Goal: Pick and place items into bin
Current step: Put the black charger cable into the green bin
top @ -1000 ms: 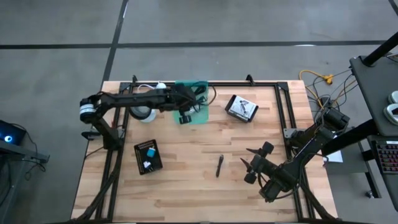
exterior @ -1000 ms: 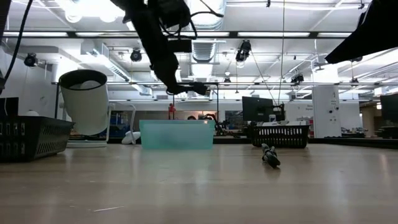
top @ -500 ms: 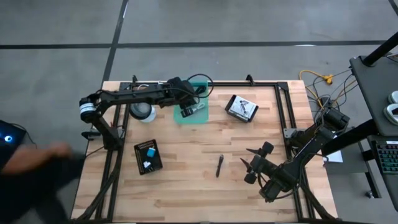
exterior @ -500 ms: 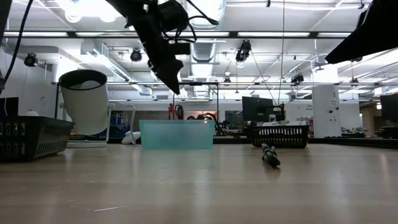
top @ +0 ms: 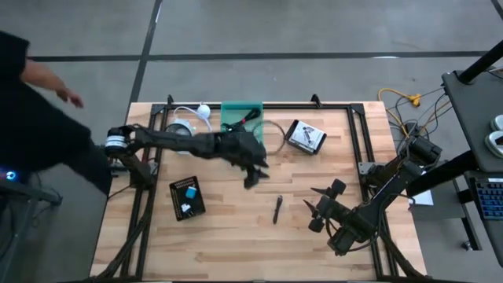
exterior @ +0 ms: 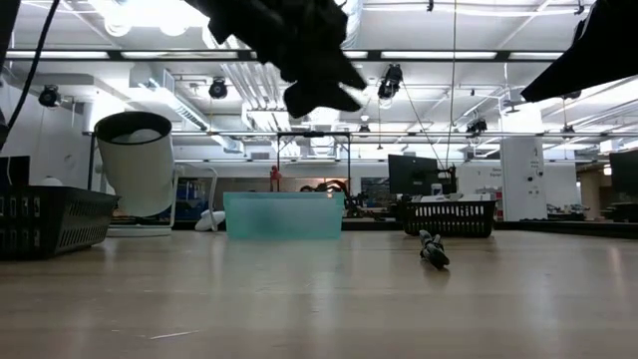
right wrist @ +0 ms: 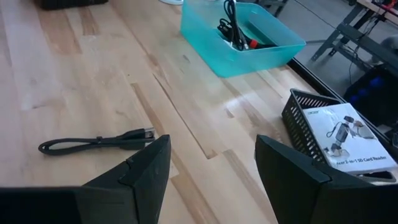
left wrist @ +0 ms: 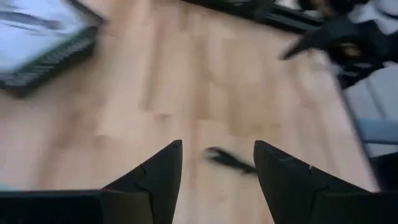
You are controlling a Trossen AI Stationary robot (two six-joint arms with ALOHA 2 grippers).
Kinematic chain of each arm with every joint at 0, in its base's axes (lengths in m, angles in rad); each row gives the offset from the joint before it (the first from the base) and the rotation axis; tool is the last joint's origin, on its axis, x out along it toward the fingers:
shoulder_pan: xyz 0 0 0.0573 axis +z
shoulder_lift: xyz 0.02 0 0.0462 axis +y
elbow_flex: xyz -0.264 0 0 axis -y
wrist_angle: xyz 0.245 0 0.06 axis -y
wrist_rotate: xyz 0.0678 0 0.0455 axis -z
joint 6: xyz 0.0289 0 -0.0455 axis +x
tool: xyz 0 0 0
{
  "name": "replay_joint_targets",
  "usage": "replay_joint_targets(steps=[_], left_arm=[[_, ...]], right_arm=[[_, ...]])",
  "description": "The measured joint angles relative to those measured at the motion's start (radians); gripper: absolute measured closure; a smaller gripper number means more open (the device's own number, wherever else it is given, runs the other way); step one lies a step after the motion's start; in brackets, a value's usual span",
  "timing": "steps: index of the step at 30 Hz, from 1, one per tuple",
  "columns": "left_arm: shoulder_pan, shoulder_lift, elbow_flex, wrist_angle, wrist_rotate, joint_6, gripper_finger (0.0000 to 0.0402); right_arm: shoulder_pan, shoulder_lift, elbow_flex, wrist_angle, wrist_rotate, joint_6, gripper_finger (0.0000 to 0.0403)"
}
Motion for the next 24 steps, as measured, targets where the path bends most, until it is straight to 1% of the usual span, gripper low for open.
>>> replay_joint_targets(steps=[2, 5, 7, 9, 12, 14, 16, 18, 20, 23, 24], left_arm=[[-0.048, 0.025, -0.005, 0.046, -0.007, -0.066, 0.0219], [-0.107, 0.074, -0.003, 0.087, -0.057, -0.163, 0.0219], [-0.132, 0.104, 0.003, 0.082, -0.087, -0.172, 0.0219], [-0.143, 0.113, 0.002, 0.046, -0.107, -0.172, 0.0219], [-0.142, 0.109, -0.004, -0.027, -0.111, -0.172, 0.0219], [-0.136, 0.100, -0.006, -0.095, -0.117, -0.171, 0.0219], [-0.133, 0.081, -0.005, -0.140, -0.153, -0.164, 0.0219], [-0.129, 0.054, -0.005, -0.161, -0.209, -0.162, 0.0219], [-0.125, 0.023, -0.005, -0.184, -0.263, -0.144, 0.0219], [-0.122, -0.036, -0.005, -0.245, -0.336, -0.110, 0.0219], [-0.122, -0.059, -0.004, -0.268, -0.360, -0.105, 0.0219]], right_arm=[[0.000, 0.000, 0.001, 0.000, 0.000, 0.005, 0.0184], [0.000, 0.000, 0.001, -0.001, 0.000, 0.005, 0.0184], [-0.001, 0.000, 0.001, -0.001, 0.011, -0.004, 0.0184], [-0.001, 0.000, 0.001, 0.003, 0.046, -0.060, 0.0184], [-0.008, 0.004, -0.003, 0.047, 0.054, -0.235, 0.0184], [-0.031, 0.004, -0.003, 0.100, 0.007, -0.355, 0.0184], [-0.076, 0.003, -0.003, 0.164, -0.084, -0.469, 0.0184], [-0.128, 0.003, -0.003, 0.236, -0.166, -0.581, 0.0184], [-0.175, 0.003, -0.003, 0.291, -0.203, -0.703, 0.0184], [-0.215, 0.002, -0.003, 0.376, -0.224, -0.913, 0.0184], [-0.228, 0.001, -0.003, 0.412, -0.264, -1.006, 0.0184]])
